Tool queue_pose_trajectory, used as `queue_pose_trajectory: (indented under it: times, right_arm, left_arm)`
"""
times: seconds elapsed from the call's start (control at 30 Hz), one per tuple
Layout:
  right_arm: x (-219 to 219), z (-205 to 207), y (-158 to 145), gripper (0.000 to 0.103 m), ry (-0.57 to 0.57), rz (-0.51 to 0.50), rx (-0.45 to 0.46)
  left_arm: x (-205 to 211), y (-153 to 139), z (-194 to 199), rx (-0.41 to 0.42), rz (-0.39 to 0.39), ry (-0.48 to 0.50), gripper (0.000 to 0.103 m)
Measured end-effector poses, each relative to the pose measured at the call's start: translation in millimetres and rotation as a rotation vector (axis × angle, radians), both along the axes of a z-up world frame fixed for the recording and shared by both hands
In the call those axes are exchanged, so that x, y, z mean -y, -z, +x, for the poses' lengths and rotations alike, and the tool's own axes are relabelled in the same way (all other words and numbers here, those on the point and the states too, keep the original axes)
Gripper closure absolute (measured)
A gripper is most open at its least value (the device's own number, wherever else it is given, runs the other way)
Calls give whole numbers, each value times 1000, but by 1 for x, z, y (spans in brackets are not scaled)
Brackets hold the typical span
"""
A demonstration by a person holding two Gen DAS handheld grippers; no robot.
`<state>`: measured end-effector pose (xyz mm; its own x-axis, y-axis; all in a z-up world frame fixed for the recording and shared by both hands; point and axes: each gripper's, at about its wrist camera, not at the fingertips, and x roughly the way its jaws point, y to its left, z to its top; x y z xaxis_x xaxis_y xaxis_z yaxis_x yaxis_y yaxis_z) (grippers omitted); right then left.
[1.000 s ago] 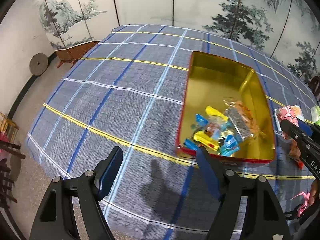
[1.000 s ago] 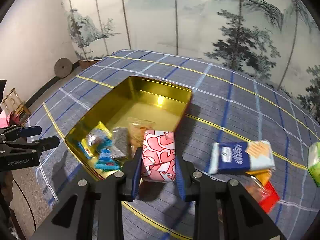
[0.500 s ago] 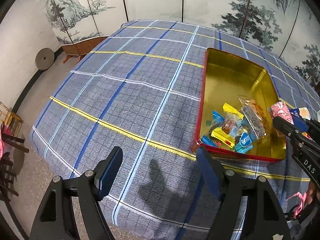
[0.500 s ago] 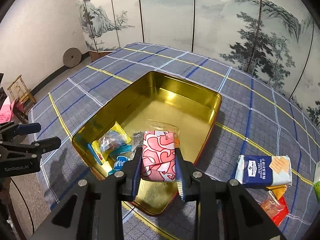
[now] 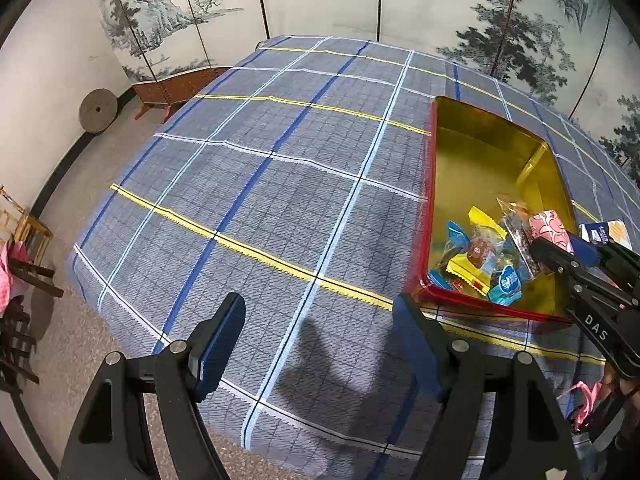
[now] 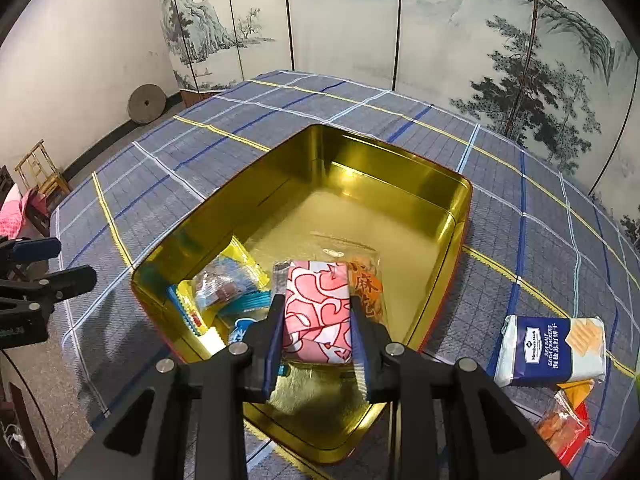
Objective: Organize snacks
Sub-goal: 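Carry the pink pack into the tin and open the right tool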
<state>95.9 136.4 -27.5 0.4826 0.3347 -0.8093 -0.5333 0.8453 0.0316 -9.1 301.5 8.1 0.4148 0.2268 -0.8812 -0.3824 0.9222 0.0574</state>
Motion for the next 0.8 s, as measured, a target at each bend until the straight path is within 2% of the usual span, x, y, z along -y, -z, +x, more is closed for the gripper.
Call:
queue_pose_trajectory:
  times: [0.6, 0.8]
  right_arm:
    - [-7, 3, 5, 73, -7, -6, -1]
    - [-7, 2, 5, 72, -7, -6, -1]
  left_arm:
    - [-7, 4, 0, -9, 3, -15, 30]
    - [-5, 1, 0, -3, 41, -29, 30]
